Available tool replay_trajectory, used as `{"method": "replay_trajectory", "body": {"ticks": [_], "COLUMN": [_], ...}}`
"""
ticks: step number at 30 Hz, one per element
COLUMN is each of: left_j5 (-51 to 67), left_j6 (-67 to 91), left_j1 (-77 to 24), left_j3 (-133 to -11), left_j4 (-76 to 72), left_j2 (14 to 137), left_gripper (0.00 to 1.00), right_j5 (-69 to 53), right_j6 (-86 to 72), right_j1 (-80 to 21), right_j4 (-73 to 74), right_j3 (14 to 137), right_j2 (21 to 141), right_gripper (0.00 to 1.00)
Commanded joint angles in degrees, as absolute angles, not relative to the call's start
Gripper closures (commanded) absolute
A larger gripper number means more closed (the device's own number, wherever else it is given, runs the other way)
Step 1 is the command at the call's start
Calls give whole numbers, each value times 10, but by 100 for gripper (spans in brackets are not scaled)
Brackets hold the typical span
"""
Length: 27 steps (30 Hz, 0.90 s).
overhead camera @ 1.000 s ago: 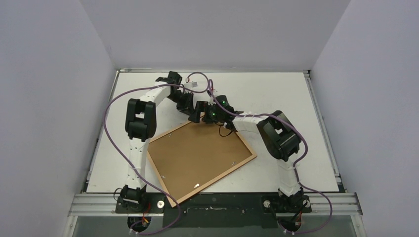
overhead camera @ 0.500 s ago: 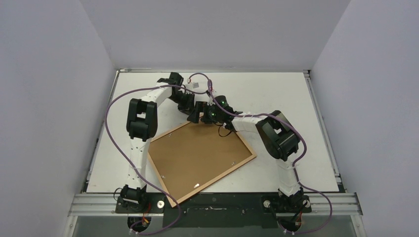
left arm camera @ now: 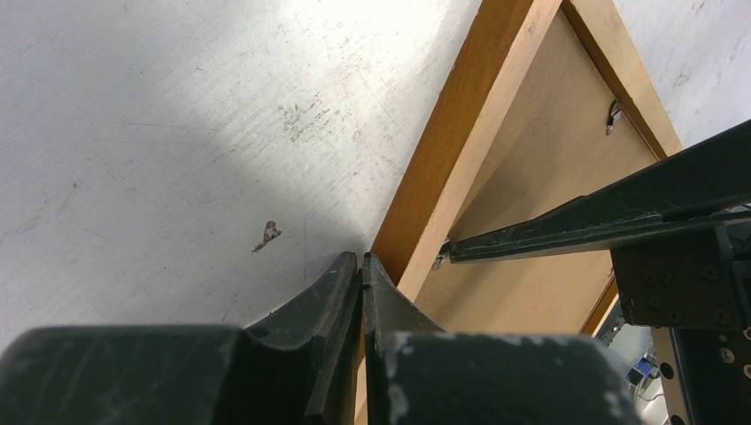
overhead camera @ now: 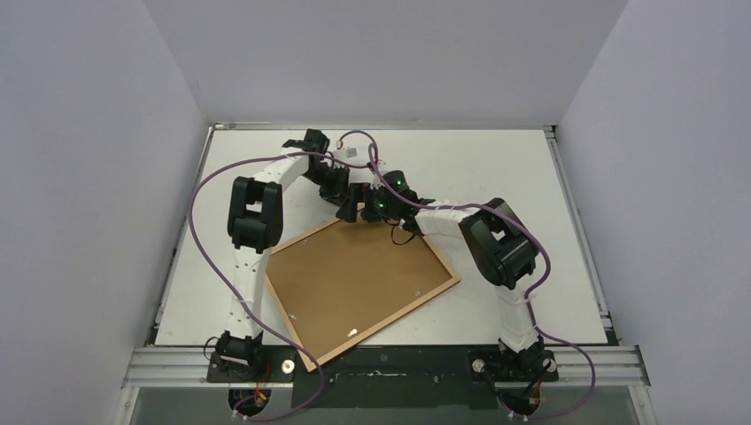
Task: Put the photo into the frame
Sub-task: Install the photo frame at the center of the board.
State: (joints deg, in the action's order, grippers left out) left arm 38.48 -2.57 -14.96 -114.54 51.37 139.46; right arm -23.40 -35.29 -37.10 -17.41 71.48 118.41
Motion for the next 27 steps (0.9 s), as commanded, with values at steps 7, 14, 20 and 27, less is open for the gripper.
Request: {"method": "replay_trajectory", "body": {"ticks": [7, 14, 20, 27], "left_j5": [408, 413, 413, 415], "left_j6": [-19, -18, -19, -23], "left_j1": [-153, -150, -151, -152], "left_j3": [-1166, -1162, -1158, -1151], "left_j4": [519, 518, 517, 518], "left_j2": [1395, 1396, 1395, 1395], "left_gripper": [96, 96, 96, 97], "right_j5": [-199, -212, -213, -193], "right_j6": [-302, -311, -347, -350], "right_j1": [-361, -366, -374, -386], "right_j4": [-126, -153, -200, -239], "right_j3": [732, 721, 696, 674], "right_j2": [1165, 1177, 1184, 1187], "right_gripper": [0, 0, 1, 1]}}
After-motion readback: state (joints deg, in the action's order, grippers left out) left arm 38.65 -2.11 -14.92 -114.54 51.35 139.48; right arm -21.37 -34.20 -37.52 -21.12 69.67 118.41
